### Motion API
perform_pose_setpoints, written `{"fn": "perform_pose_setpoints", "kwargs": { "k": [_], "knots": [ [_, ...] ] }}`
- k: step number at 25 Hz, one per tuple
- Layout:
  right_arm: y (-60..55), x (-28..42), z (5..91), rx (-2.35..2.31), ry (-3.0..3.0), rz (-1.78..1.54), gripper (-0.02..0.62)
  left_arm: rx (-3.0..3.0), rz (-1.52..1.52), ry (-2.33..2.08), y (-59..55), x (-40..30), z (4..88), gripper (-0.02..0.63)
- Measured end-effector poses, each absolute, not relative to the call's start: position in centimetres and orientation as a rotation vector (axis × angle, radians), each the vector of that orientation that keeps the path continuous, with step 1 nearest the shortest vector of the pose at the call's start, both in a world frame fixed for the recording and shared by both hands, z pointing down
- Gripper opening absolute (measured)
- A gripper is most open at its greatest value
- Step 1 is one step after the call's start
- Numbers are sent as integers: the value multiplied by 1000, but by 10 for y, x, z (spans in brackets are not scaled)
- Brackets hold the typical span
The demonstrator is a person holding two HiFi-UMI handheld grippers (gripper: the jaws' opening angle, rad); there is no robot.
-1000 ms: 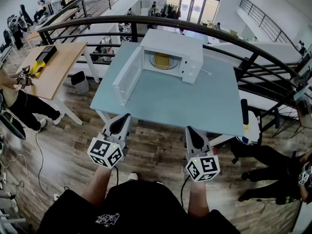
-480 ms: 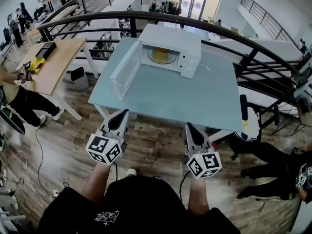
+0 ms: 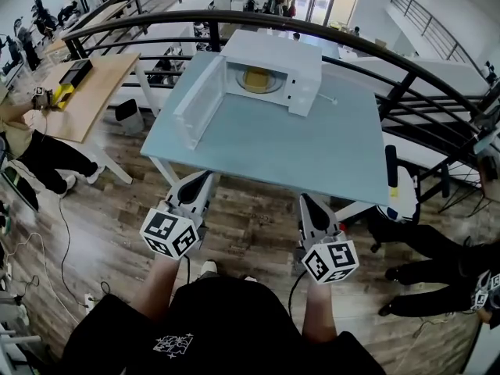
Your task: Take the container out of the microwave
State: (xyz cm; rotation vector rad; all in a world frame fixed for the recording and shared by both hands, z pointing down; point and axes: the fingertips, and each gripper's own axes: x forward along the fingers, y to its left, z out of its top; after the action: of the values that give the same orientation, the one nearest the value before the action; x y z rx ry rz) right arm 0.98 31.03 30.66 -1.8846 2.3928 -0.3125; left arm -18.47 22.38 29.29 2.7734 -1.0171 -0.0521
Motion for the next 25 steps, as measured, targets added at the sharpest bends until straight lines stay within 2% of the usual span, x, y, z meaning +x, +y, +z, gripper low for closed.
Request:
{"fn": "perform_pose_setpoints", "kwargs": {
  "k": [25],
  "knots": [
    [362,41,320,-1795,2478,-341,6,2746,-18,-1088,280,-146,305,8]
  ]
}}
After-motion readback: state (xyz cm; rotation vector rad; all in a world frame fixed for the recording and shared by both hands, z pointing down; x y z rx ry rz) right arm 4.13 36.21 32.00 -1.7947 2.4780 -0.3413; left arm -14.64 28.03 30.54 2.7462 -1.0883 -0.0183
